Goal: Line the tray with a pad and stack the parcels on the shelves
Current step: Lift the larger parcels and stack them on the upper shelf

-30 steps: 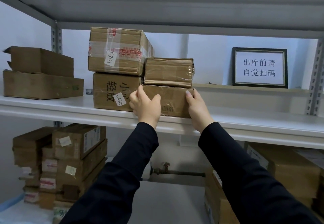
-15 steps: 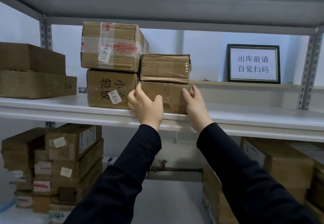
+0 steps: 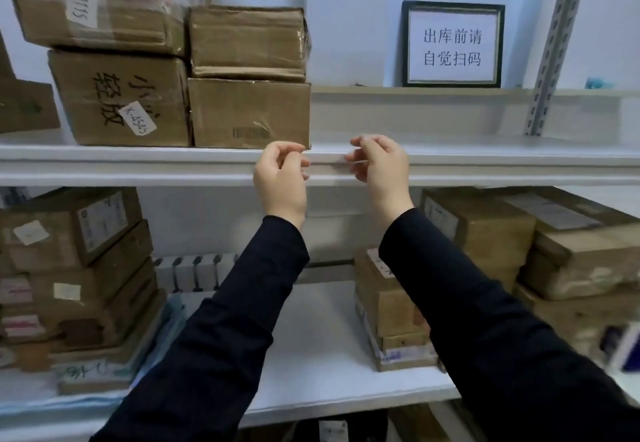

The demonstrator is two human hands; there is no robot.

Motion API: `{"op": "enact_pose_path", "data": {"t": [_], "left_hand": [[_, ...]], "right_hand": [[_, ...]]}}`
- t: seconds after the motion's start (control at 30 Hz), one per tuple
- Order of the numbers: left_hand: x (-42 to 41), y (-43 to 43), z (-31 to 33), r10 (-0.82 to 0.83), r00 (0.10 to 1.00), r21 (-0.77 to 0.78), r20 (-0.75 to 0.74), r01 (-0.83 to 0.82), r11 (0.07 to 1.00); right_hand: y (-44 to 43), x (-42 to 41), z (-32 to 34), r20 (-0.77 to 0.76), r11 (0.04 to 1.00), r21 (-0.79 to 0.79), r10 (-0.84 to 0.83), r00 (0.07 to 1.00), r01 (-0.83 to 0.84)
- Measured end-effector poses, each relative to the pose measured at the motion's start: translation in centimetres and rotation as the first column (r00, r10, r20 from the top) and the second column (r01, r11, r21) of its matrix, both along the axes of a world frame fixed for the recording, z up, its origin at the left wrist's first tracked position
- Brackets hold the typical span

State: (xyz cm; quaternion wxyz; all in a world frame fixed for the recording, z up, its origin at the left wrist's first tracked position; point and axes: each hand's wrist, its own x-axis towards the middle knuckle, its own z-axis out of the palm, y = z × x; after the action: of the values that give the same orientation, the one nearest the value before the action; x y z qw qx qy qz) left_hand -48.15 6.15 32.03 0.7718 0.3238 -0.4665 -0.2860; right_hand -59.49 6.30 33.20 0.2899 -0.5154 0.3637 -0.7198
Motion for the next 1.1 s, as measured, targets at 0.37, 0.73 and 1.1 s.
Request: {"op": "enact_pose_path", "data": {"t": [0.37,0.73,1.1], "left_hand": [[-6.6,-1.4,-9.8,-0.146,0.989,0.321,0.000,0.138,0.937],[-12.2,-5.7,-17.3,-0.179,0.970,0.741,-0.164,0.241,0.627],[-14.7,-6.4,-22.8,-0.395,0.843,0.806,-0.364,0.498,0.320]], "right_hand": [[-1.2,-10.9,-9.2,-0.454,0.859,0.512,0.243,0.857,0.027],[-7.4,-16.0,-17.7,-0.269,0.721,0.690,0.163,0.949,0.072],[-10.5,-16.8,-20.2,-0.248,0.719,0.694,0.178,0.952,0.047]]}}
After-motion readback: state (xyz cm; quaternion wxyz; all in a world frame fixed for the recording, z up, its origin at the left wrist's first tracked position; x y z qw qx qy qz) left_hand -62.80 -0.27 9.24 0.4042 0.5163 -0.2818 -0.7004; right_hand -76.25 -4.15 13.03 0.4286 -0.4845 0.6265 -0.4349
